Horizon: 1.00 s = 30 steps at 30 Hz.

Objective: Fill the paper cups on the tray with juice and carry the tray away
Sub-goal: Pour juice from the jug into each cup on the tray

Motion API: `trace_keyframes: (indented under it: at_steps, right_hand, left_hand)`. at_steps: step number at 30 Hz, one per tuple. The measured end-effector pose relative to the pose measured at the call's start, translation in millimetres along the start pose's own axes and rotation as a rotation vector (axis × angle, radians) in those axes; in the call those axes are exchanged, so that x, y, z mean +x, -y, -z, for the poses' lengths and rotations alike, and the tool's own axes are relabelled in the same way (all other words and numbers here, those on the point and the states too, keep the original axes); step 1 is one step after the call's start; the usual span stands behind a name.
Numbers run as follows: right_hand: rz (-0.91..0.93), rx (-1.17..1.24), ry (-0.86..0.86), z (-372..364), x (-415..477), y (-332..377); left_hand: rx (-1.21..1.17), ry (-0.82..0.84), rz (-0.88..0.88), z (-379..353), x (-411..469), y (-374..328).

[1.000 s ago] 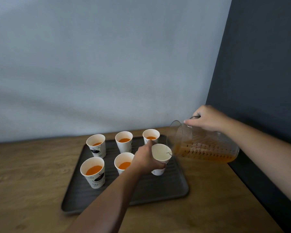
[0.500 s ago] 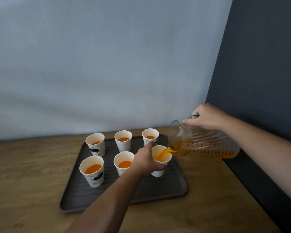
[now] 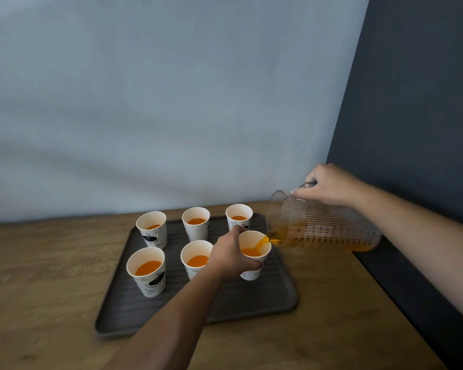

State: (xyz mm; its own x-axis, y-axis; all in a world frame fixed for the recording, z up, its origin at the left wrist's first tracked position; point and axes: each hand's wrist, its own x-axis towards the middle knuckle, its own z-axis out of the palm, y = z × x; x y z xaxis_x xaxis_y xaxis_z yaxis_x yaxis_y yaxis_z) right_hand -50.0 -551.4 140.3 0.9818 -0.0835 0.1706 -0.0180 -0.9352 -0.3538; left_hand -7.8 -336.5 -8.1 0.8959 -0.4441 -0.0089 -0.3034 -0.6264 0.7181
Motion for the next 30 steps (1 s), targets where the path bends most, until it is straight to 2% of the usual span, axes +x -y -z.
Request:
trace_keyframes:
  at_steps: [30]
  right_hand:
    - [-0.006, -0.003, 0.016, 1.7, -3.6, 5.6]
  left_hand:
    - [-0.005, -0.004, 0.012, -0.7, -6.0, -2.3]
